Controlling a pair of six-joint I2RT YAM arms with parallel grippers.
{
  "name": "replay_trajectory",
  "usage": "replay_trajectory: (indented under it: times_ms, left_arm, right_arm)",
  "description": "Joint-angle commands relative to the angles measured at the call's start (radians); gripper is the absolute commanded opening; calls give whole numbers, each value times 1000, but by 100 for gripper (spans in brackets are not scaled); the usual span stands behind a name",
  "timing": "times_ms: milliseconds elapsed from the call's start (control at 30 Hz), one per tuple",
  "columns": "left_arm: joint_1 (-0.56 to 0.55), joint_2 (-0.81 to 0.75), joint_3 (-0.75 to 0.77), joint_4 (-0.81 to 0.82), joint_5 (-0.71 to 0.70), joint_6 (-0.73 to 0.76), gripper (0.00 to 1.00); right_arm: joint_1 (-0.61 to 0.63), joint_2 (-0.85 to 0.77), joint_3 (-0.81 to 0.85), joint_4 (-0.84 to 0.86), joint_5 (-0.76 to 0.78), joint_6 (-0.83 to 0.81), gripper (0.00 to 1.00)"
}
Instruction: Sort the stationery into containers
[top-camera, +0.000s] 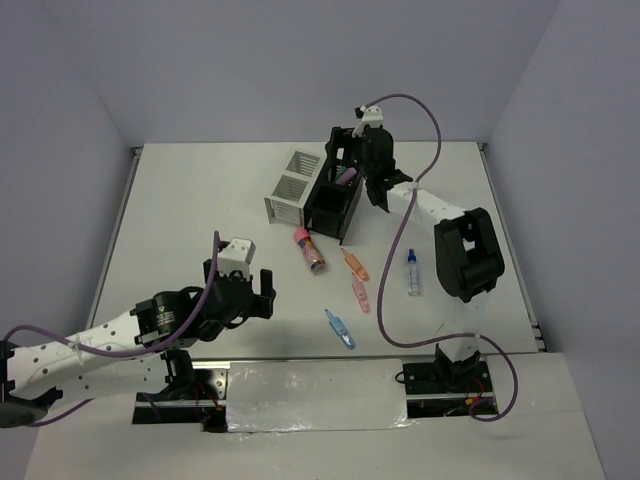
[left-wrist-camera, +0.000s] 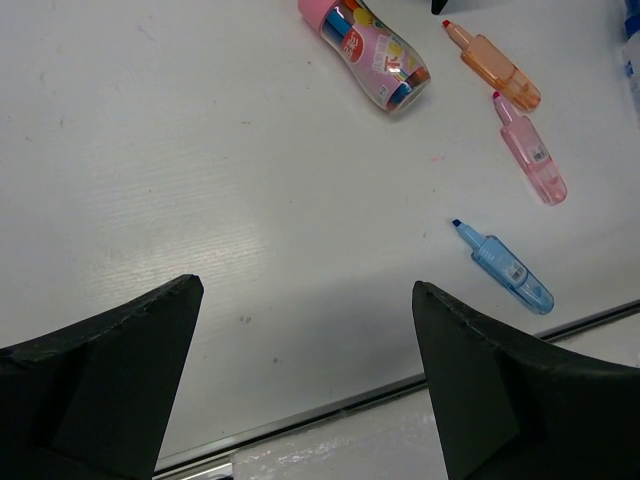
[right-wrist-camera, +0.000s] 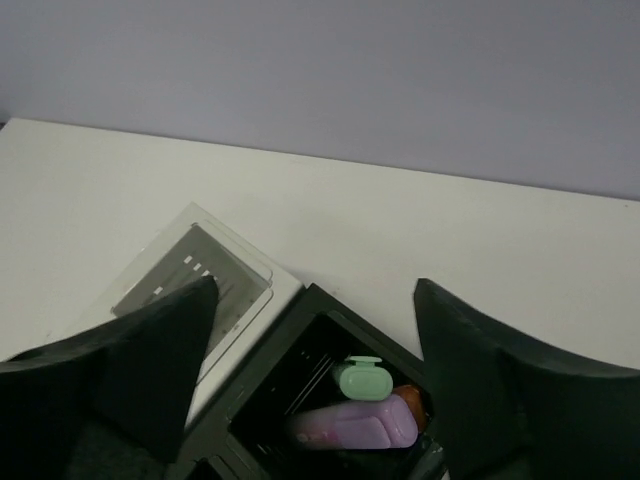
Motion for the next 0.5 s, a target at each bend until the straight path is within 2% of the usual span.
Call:
replay_trajectory:
  times_ms: [0, 33, 133, 333, 367, 433, 467]
  left_arm:
    - [-6, -36, -9, 26, 7, 6, 99]
    - [-6, -47, -15, 28, 7, 4, 99]
    - [-4, -49, -25, 38, 7, -17, 99]
    - [-2, 108, 32, 35, 10, -125, 99]
    - [-2, 132, 46, 25, 5, -181, 99]
    - [-2, 210, 87, -1, 4, -240, 99]
    - [-2, 233, 101, -21, -4, -323, 99]
  right_arm:
    - [5, -94, -23, 55, 2, 16, 90]
    - [7, -112, -28, 49, 2, 19, 100]
    - [7, -221, -40, -5, 26, 41, 100]
    - [5, -485, -45, -452, 91, 136, 100]
    - [7, -506, -60, -596, 88, 153, 100]
    - [8, -575, -107, -701, 60, 167, 100]
    - [10, -603, -197, -743, 54, 174, 100]
